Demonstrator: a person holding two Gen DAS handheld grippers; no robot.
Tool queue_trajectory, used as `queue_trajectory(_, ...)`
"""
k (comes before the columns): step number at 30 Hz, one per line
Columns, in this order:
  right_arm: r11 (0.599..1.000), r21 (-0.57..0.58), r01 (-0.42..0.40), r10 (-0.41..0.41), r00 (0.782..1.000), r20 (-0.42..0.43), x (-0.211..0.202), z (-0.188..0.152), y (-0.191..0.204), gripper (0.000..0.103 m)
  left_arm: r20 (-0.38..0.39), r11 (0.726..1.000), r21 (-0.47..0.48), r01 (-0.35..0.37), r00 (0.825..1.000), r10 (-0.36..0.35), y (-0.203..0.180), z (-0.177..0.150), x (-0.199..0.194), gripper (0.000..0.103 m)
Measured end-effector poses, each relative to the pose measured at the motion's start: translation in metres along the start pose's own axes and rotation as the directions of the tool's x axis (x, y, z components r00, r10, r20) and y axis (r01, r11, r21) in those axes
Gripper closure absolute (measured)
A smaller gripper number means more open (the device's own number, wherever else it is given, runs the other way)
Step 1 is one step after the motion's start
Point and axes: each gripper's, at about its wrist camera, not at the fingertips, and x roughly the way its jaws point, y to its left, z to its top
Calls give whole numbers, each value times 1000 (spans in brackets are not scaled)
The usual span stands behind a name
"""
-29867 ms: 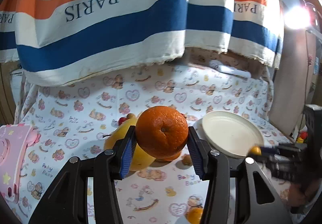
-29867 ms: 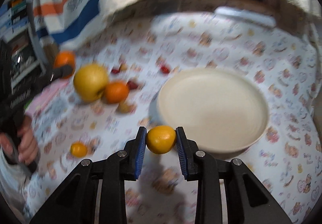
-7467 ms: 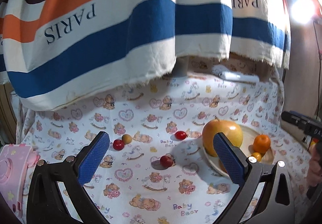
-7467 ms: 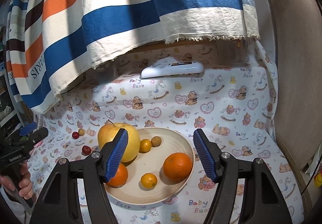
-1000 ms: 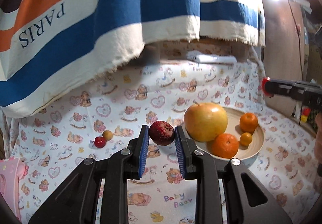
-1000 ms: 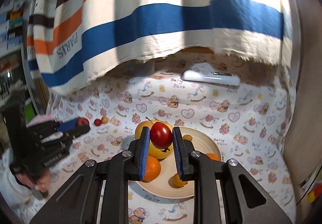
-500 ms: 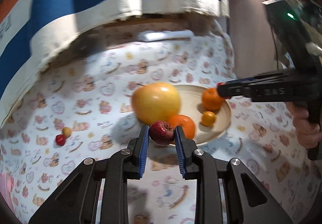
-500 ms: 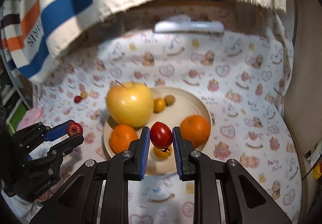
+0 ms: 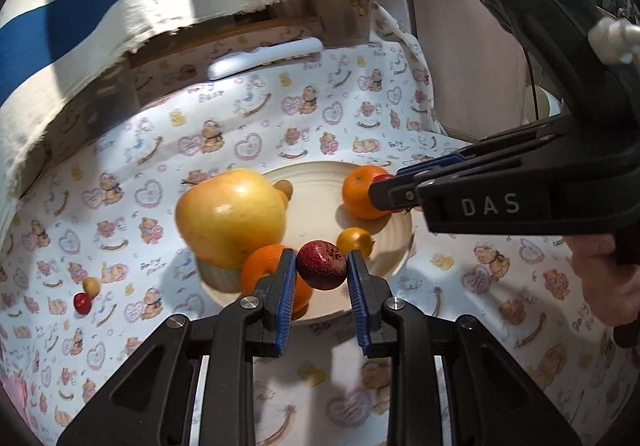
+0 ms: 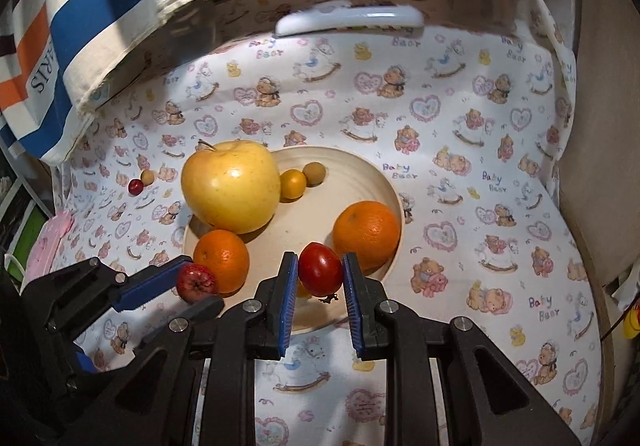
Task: Organize fruits
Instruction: 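Lower the cherry tomato and dark red fruit onto the plate and open both tools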
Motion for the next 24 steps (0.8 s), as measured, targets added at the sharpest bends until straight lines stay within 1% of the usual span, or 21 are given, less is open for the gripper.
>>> queue_trajectory(3,1000,21,-15,15,1000,-15,4,1,-6,80,-14,1000,0,8,1000,-8,-5,1,6,78)
queue_trajectory(5,999,34,-14,15,1000,-20,6,2,-11,80,-20,1000,-11,-2,1000,2,-4,1,10,78)
queue_trajectory(8,999,52,-9,11,999,-37,12,2,-16,80,-36,1000,-26,10,999,-11,-1,0,14,78)
queue_trajectory(12,997,70,-13,18,998,-62,20,1,-21,80,-33,1000,-20,14,999,-15,0,0,11,78)
queue_trajectory(19,998,63,5,-1,998,-58,21,2,-21,80,-73,1000,-16,19,997,-20,-2,-1,15,78)
queue_trajectory(24,998,64,5,-1,998,-61,21,2,-22,80,-80,999,-24,23,997,-25,1,-2,15,78)
